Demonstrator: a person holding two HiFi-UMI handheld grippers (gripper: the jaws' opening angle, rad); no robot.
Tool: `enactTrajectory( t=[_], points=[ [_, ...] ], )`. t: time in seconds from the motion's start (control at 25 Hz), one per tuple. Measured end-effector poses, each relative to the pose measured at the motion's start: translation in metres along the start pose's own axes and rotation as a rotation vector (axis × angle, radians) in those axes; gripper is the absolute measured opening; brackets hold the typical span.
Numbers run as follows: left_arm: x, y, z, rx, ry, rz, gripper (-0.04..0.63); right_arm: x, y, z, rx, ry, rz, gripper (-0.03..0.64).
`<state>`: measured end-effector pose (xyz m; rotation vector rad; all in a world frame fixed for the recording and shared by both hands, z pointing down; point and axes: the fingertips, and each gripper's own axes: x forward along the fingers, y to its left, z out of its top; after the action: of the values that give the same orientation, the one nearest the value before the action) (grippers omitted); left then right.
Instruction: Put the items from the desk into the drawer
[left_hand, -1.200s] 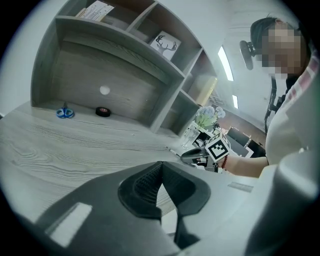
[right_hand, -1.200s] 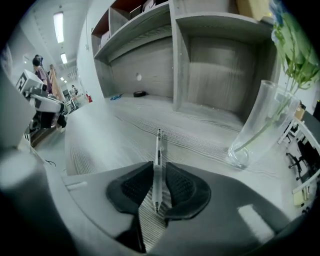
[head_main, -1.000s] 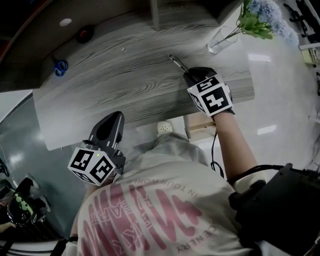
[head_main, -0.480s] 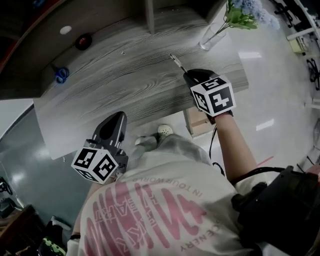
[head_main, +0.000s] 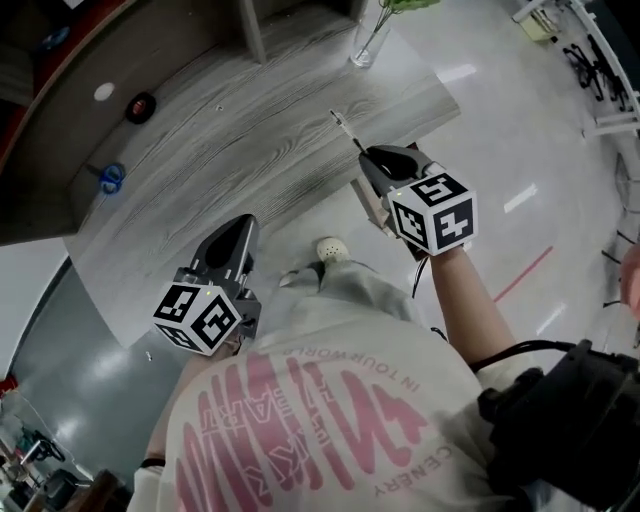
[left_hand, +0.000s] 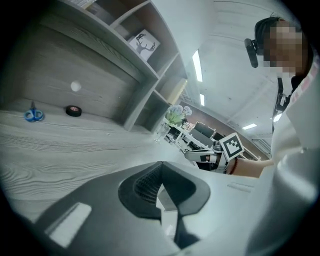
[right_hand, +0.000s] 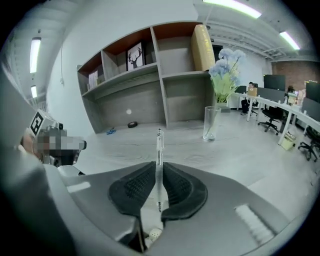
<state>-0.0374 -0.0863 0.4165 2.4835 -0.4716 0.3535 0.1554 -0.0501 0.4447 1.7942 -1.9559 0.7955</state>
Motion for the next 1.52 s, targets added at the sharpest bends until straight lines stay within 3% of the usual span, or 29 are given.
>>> enactTrajectory(
  t=[0.28,0.48,0.76,0.88,1.12,1.52],
  points=[
    [-0.01,-0.017,-0.025,0.029,0.054,-0.119,0.018,-0.045,0.022,-0.038,0.076,-0.01,-0.096,0.051],
    [-0.006,-0.033,-0.043,0.059,0.081,-0.209,0.018,-0.093,0.025,-0.064,0.088,0.026,-0.211,0.051],
    [0.001,-0.048,-0.04,0.075,0.059,-0.26,0.018,-0.118,0.016,-0.084,0.074,0.05,-0.292,0.051],
    [0.001,-0.043,-0.029,0.095,0.04,-0.228,0.018,-0.112,0.007,-0.087,0.062,0.058,-0.279,0.051],
    [0.004,-0.027,-0.006,0.082,-0.038,-0.068,0.018,-0.098,-0.025,-0.101,-0.02,0.102,-0.219,0.051],
    [0.047,-0.061,0.0,0.003,-0.113,0.11,0.018,-0.08,-0.104,-0.125,-0.19,0.242,-0.03,0.051]
  ],
)
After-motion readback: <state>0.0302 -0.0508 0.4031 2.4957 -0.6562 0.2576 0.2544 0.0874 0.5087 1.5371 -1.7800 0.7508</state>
